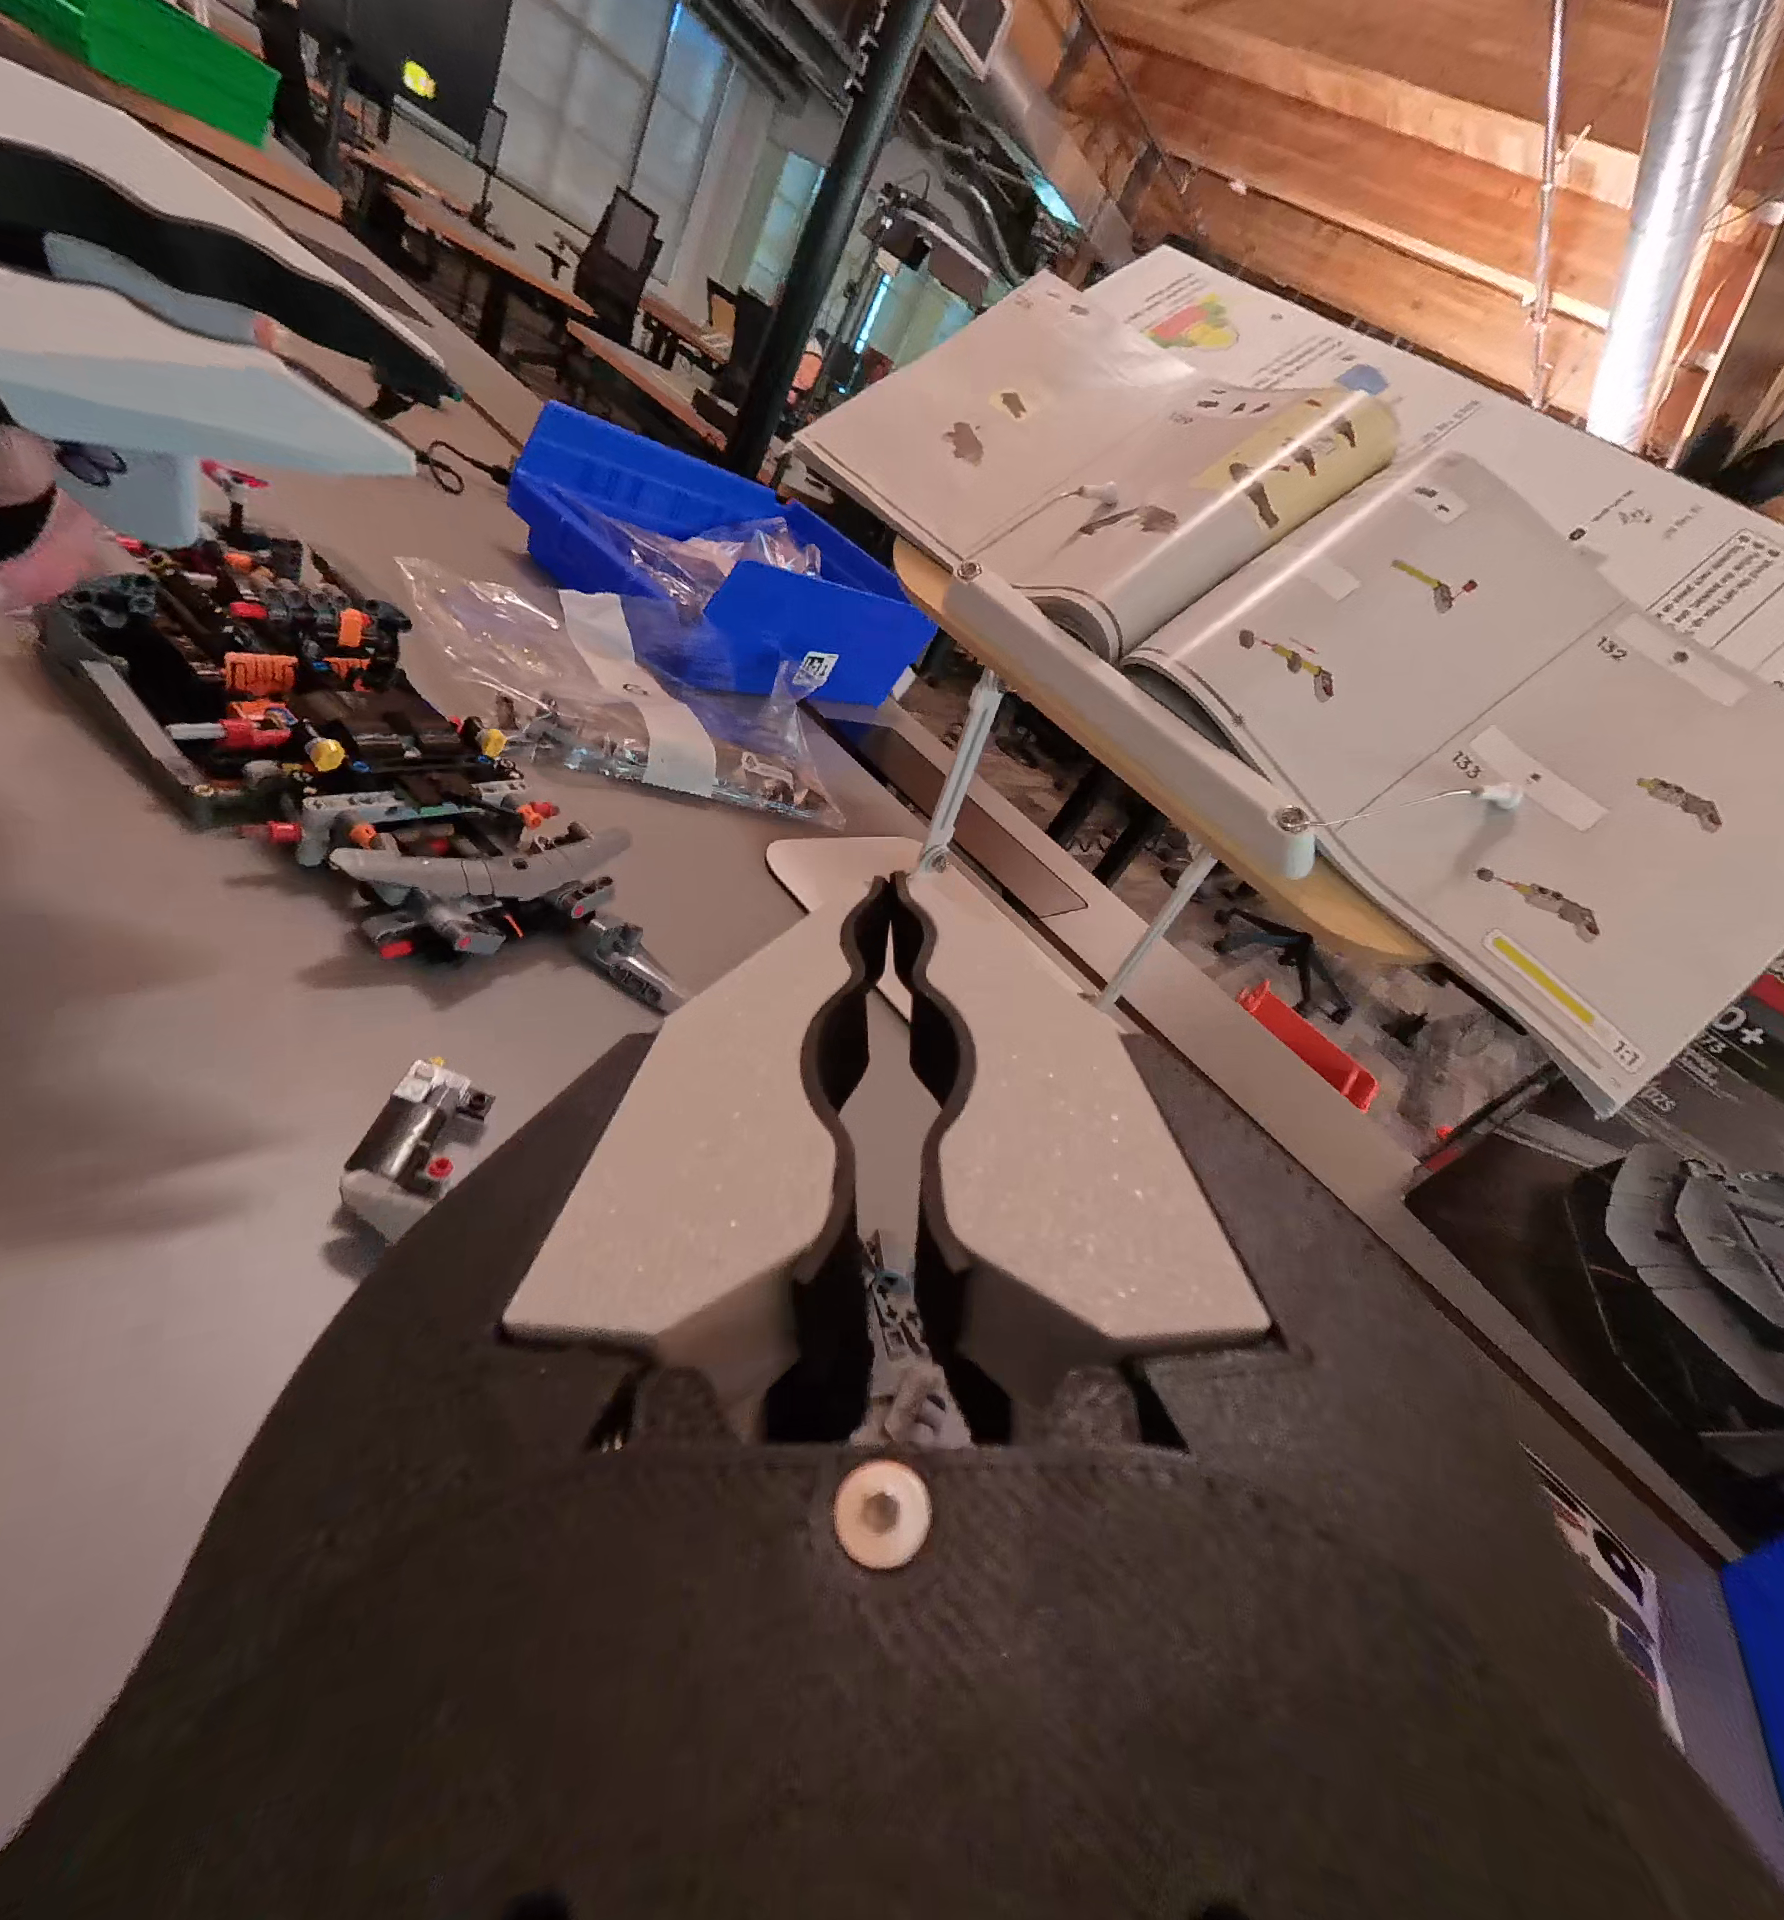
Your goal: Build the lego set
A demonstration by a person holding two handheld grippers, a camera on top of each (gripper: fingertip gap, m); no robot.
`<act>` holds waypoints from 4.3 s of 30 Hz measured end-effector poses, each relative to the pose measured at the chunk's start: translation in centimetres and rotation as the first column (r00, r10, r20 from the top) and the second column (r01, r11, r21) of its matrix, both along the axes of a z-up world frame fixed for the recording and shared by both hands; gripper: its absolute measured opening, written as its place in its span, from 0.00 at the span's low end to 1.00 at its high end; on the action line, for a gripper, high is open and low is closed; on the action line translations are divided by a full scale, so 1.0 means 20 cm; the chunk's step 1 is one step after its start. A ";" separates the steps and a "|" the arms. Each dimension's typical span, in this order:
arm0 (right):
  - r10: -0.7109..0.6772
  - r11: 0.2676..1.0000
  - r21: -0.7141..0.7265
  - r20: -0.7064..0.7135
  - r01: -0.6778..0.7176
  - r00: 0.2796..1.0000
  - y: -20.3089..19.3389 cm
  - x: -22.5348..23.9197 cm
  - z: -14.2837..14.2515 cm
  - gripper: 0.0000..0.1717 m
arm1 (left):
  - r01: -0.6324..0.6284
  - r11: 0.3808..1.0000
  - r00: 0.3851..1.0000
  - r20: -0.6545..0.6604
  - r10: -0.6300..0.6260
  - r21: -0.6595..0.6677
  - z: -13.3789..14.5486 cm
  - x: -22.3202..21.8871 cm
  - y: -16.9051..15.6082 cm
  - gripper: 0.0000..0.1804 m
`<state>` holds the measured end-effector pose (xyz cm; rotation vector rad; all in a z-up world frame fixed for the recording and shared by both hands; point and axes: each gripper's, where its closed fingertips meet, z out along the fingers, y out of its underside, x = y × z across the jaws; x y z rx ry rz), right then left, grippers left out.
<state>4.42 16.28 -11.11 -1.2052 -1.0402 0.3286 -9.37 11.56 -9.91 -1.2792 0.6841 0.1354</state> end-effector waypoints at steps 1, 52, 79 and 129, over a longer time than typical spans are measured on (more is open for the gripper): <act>0.015 1.000 -0.006 0.002 -0.015 1.000 0.00 0.02 0.00 0.00 | 0.003 1.000 1.000 0.002 -0.003 0.009 0.01 0.01 -0.01 0.12; 0.364 0.931 -0.138 0.381 -0.337 0.850 -0.07 -0.09 -0.39 0.00 | -0.013 0.998 0.993 -0.117 0.007 -0.056 -0.16 0.13 0.08 0.04; 0.521 0.853 -0.292 0.444 -0.432 0.729 -0.19 -0.08 -0.55 0.00 | 0.132 0.990 0.881 -0.463 -0.095 0.047 -0.17 0.22 0.13 0.03; 0.548 0.830 -0.430 0.514 -0.354 0.660 -0.23 -0.10 -0.73 0.07 | 0.379 0.886 0.627 -0.630 -0.457 -0.265 -0.59 0.50 -0.12 0.12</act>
